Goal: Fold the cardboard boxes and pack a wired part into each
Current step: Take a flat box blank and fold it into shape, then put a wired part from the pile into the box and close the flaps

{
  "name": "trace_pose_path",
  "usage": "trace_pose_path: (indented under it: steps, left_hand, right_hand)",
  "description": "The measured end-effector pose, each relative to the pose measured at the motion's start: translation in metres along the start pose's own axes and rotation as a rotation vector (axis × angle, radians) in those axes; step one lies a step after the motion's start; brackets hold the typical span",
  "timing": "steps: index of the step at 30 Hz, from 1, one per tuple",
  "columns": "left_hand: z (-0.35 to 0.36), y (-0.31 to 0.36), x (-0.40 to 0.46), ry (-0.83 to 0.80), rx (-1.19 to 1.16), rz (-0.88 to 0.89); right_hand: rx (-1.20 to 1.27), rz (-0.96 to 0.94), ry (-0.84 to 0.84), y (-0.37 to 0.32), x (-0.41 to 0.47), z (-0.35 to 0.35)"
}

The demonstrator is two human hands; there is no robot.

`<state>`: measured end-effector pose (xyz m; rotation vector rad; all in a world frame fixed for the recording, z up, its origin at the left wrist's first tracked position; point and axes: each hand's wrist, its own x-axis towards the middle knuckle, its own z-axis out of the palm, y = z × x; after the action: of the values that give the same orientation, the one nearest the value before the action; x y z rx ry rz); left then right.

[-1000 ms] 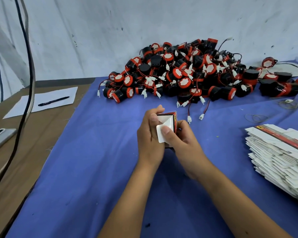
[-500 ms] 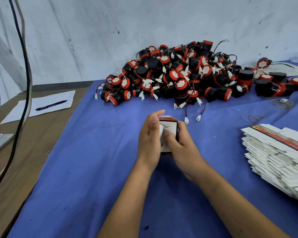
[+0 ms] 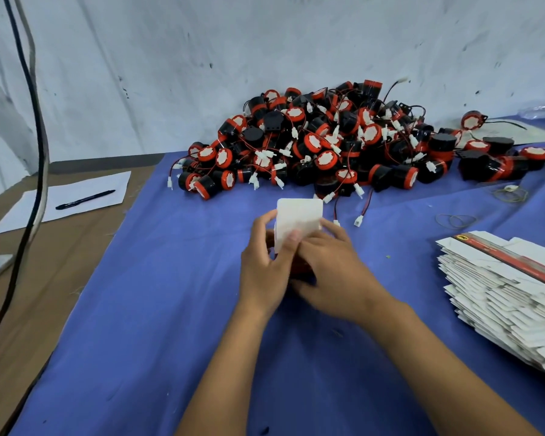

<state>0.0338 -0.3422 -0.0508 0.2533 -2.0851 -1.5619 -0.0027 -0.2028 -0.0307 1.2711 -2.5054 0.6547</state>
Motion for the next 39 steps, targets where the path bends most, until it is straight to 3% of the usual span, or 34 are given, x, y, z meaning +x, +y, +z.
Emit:
trace_pose_path:
  steps: [1, 3, 5, 6, 8, 9, 12, 14, 17, 20, 24, 28, 30, 32, 34, 36, 39]
  left_hand:
    - [0.001, -0.004, 0.0, 0.035, 0.039, -0.001]
    - [0.001, -0.011, 0.005, 0.149, 0.046, -0.029]
    - [-0.002, -0.013, 0.009, 0.259, 0.078, -0.029]
    - [-0.004, -0.012, 0.01, 0.301, 0.109, -0.003]
    - [-0.004, -0.012, 0.011, 0.343, 0.157, 0.052]
    - [-0.004, -0.012, 0.011, 0.329, 0.177, 0.062]
    - [-0.002, -0.014, 0.013, 0.241, 0.198, 0.004]
    - [-0.003, -0.015, 0.015, 0.226, 0.173, -0.046]
    - [-0.003, -0.017, 0.018, 0.229, 0.172, -0.077]
    - [0.0, -0.017, 0.017, 0.226, 0.141, -0.085]
    - [-0.001, -0.017, 0.017, 0.25, 0.137, -0.078]
    - [-0.003, -0.015, 0.015, 0.304, 0.178, -0.079]
    - [-0.004, -0.014, 0.013, 0.267, 0.212, -0.091]
    - [-0.006, -0.014, 0.012, 0.231, 0.24, -0.117]
    - [-0.009, -0.014, 0.012, 0.255, 0.268, -0.156]
    - [-0.013, -0.014, 0.012, 0.326, 0.264, -0.183]
    - [-0.018, -0.014, 0.012, 0.417, 0.219, -0.172]
  right_hand:
    - [0.121, -0.063, -0.007, 0.001, 0.001, -0.002]
    - [0.414, -0.102, 0.145, 0.003, 0.001, -0.009]
    - [0.676, 0.033, 0.358, 0.011, 0.007, -0.012]
    - [0.694, 0.121, 0.456, 0.015, 0.016, -0.012]
    - [0.478, 0.265, 0.546, 0.039, 0.047, -0.008]
    - [0.283, 0.317, 0.487, 0.056, 0.067, -0.005]
    - [-0.297, 0.334, -0.025, 0.108, 0.121, 0.001]
    - [-0.491, 0.274, -0.249, 0.13, 0.145, -0.001]
    - [-0.58, 0.275, -0.441, 0.142, 0.162, 0.003]
    - [-0.597, 0.313, -0.444, 0.132, 0.156, 0.005]
    - [-0.351, 0.359, -0.392, 0.116, 0.131, -0.009]
    - [-0.052, 0.446, -0.047, 0.085, 0.079, -0.013]
    - [-0.191, 0.497, 0.036, 0.067, 0.046, -0.006]
    - [-0.402, 0.519, -0.086, 0.051, 0.018, -0.002]
    - [-0.406, 0.529, -0.175, 0.043, 0.002, -0.003]
    - [-0.363, 0.466, -0.114, 0.045, -0.005, -0.011]
    - [-0.303, 0.186, -0.111, 0.054, -0.001, -0.023]
